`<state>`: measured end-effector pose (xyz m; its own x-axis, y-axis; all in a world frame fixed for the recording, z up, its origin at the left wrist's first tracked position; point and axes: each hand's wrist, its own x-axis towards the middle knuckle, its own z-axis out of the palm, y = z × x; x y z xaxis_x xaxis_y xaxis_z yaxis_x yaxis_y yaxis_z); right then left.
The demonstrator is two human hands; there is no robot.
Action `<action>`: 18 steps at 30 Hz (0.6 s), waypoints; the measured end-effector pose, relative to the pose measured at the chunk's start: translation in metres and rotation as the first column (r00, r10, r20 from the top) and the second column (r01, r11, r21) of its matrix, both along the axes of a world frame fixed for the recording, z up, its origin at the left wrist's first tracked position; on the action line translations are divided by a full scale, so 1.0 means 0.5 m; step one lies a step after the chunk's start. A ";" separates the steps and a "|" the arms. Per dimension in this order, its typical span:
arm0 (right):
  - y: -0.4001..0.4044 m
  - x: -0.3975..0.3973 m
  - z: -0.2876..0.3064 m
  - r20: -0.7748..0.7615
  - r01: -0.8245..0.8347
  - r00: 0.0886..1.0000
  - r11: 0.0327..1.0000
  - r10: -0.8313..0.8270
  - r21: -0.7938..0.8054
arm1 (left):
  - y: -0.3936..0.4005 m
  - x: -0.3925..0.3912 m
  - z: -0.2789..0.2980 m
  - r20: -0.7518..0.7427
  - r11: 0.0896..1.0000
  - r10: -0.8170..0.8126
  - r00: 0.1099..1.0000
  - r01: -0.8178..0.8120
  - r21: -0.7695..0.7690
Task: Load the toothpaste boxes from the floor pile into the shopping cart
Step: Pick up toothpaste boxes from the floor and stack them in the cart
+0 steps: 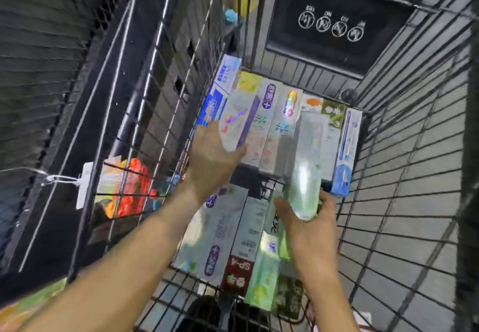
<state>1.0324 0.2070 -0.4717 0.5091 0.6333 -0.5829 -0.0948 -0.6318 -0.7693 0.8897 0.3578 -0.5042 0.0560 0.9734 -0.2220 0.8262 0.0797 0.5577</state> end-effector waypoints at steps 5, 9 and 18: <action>0.028 0.002 -0.024 -0.032 0.038 0.999 0.999 -0.038 0.009 | 0.119 0.050 -0.042 -0.170 0.994 -0.067 0.983 0.051 -0.097; 0.046 -0.009 -0.052 -0.041 0.076 0.996 0.996 -0.075 0.048 | 0.174 0.069 -0.068 -0.397 0.990 -0.141 0.907 0.129 -0.056; 0.053 -0.004 -0.079 0.083 -0.023 0.996 1.000 0.024 -0.013 | 0.202 0.071 -0.099 -0.365 0.963 -0.177 0.914 0.237 0.125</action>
<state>1.0306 0.2337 -0.5111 0.5410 0.6389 -0.5469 -0.0157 -0.6425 -0.7661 0.9253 0.4588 -0.5539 0.2085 0.9725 -0.1035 0.9578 -0.1817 0.2226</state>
